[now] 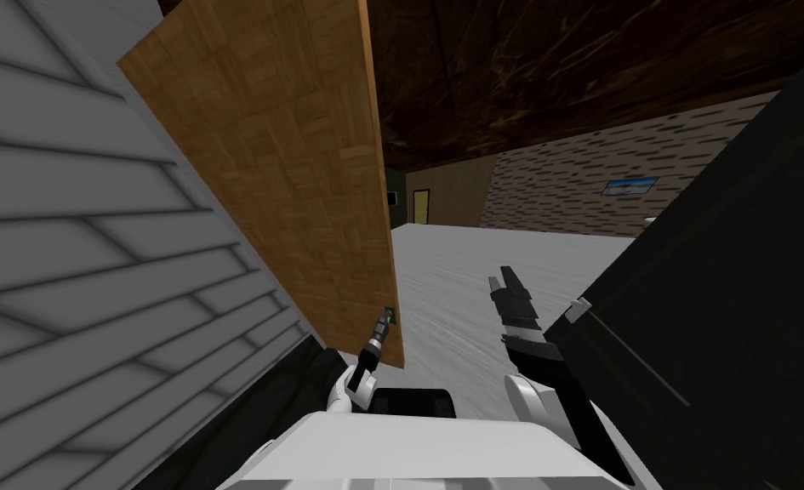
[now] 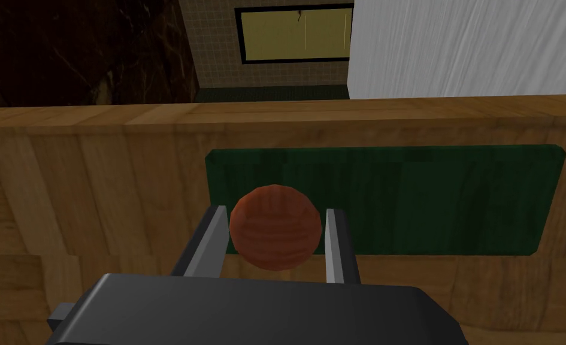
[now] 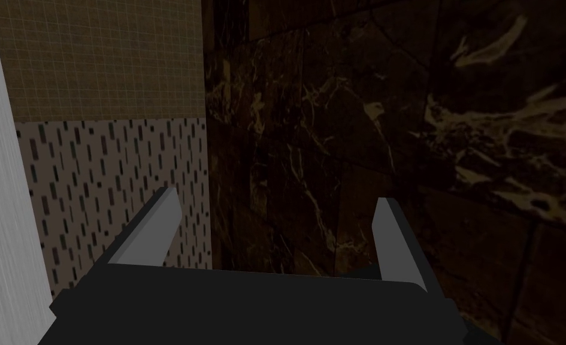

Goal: Push the door open

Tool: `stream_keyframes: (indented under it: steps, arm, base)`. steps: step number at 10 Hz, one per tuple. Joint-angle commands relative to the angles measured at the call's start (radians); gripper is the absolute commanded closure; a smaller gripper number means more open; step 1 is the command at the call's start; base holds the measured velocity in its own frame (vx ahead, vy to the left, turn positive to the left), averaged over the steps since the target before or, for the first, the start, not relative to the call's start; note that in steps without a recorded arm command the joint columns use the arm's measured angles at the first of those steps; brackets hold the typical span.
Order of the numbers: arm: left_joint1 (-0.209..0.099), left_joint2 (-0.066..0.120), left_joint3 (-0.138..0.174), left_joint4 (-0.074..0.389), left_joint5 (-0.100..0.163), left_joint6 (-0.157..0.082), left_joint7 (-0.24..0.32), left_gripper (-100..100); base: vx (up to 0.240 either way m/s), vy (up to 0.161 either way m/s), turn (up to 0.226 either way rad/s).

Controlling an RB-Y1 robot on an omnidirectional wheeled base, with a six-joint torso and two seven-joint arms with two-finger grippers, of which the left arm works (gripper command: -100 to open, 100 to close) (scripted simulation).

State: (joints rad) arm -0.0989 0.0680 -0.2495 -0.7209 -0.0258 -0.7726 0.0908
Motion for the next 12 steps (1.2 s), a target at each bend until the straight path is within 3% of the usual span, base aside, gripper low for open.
stream_keyframes:
  steps: [1,3,4,5,7,8,12]
  arm:
    - [-0.009,0.012,0.028,0.021,0.013,-0.016,-0.006,100]
    - [-0.011,0.016,0.058,0.026,0.027,-0.015,-0.016,100]
    - [-0.011,0.016,0.058,0.026,0.027,-0.015,-0.016,100]
    - [-0.013,0.019,0.082,0.029,0.038,-0.014,-0.023,100]
    - [-0.014,0.019,0.09,0.031,0.042,-0.014,-0.026,100]
    - [-0.025,0.016,0.092,0.051,0.045,-0.023,-0.026,-100]
    - [-0.024,0.008,0.097,0.04,0.051,-0.012,-0.026,-100]
  base:
    - [0.137,-0.081,0.032]
    - [0.168,-0.116,0.094]
    - [0.122,-0.081,0.039]
    - [0.141,-0.111,0.059]
    - [0.146,-0.091,0.082]
    - [-0.1,-0.049,0.074]
    - [-0.214,-0.058,0.063]
